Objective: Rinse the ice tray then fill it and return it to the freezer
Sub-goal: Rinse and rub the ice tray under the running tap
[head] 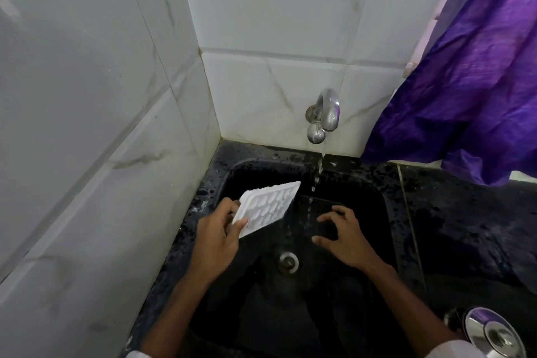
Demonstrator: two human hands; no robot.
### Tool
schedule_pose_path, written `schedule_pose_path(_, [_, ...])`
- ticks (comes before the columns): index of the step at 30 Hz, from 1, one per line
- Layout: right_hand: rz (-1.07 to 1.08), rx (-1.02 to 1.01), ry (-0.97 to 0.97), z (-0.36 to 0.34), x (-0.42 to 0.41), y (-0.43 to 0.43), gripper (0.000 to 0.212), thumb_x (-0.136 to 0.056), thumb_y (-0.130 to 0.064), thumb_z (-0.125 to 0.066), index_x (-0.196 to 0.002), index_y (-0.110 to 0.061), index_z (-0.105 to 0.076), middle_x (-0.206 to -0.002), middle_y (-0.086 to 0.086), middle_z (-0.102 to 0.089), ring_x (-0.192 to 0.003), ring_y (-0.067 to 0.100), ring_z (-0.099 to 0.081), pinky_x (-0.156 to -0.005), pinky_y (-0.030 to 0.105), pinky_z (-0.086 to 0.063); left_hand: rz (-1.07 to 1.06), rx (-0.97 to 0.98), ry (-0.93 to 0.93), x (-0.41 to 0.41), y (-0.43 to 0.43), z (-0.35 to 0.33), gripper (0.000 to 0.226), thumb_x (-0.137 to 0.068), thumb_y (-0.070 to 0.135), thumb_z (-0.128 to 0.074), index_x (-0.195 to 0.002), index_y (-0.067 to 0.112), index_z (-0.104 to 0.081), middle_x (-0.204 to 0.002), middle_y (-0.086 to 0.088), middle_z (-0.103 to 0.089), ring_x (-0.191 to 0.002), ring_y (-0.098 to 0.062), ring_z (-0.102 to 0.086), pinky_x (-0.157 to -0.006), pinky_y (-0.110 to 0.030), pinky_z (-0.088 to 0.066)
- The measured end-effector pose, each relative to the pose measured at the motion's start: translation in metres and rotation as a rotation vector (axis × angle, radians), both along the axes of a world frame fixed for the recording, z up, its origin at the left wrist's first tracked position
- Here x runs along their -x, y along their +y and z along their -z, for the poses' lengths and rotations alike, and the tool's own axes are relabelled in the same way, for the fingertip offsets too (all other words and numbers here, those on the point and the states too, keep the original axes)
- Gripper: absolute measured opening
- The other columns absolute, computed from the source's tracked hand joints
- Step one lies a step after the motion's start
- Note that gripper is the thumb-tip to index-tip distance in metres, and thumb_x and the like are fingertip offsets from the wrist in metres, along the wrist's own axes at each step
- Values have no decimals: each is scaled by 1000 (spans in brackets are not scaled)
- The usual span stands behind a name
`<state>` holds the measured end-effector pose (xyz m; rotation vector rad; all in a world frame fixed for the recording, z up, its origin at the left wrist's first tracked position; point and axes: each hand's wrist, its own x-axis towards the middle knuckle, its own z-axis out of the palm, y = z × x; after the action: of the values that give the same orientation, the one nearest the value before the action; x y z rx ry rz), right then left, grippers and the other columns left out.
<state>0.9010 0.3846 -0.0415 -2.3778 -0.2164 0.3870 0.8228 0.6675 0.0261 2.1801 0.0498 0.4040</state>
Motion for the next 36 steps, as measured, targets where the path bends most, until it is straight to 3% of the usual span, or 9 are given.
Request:
schedule_pose_path(3, [4,0,40,2,4,1,39,-83,-37,-79,-118,-28,-62,-150,3,-24,-140,25,-29,-110,31,-31,133,-152,-70,7,6,1,25,-88,3,-69,-101,22,-60,-94,10,-68,-83,2,-64,-74,-7,-45])
schedule_pose_path(7, [2,11,57,0,5,5,39,-85,-36,-77,-120,-27,-62,-151,3,-24,-140,25,-30,-111,32,-32,319,-268,-72,13,11,14,32,-89,-3,-64,-117,11,-66,-123,5,-68,-113,-5,-64,-98,-20,-49])
schedule_pose_path(11, [-3,-7,71,-3,6,7,38,-86,-36,-76,-119,-28,-62,-151,2,-24,-140,24,-29,-113,33,-32,354,-332,-61,18,11,22,22,-86,-6,-62,-103,7,-67,-116,5,-69,-105,-6,-66,-91,-18,-50])
schedule_pose_path(17, [151,-132,163,-7,14,21,49,-88,-43,-72,-129,-23,-58,-139,1,-47,-121,15,-55,-104,32,-47,-278,364,152,18,-2,22,27,-87,5,-73,-71,11,-52,-80,0,-70,-79,-12,-67,-69,-19,-51])
schedule_pose_path(20, [279,-424,464,-21,28,41,43,-89,-55,-64,-119,-24,-62,-125,0,-65,-108,13,-66,-99,39,-54,-432,1029,206,25,-37,20,14,-89,-4,-66,-84,7,-60,-91,-10,-75,-88,-26,-72,-77,-37,-59])
schedule_pose_path(24, [221,-703,744,-33,46,69,43,-94,-57,-55,-117,-23,-68,-117,6,-72,-105,20,-71,-94,41,-57,-512,1454,198,31,-88,22,26,-87,-14,-60,-107,2,-65,-101,-10,-77,-86,-17,-76,-70,-25,-62])
schedule_pose_path(29, [321,-779,616,-27,48,78,29,-102,-30,-55,-126,-16,-62,-113,0,-75,-99,16,-73,-72,28,-59,-378,1219,339,43,-112,35,24,-80,-8,-73,-100,4,-73,-95,-10,-79,-88,-21,-76,-70,-25,-60])
schedule_pose_path(33, [317,-743,511,-29,27,52,27,-103,-20,-52,-129,-19,-62,-113,0,-75,-106,21,-71,-93,48,-57,-108,661,473,46,-72,52,37,-83,-10,-71,-82,26,-81,-89,1,-79,-90,-14,-75,-79,-28,-54])
schedule_pose_path(36, [164,-630,426,-46,4,28,28,-104,-20,-52,-129,-24,-62,-116,2,-74,-107,22,-71,-97,50,-54,-365,781,417,27,-29,51,17,-95,8,-63,-105,19,-69,-108,-8,-75,-101,-24,-71,-87,-37,-56])
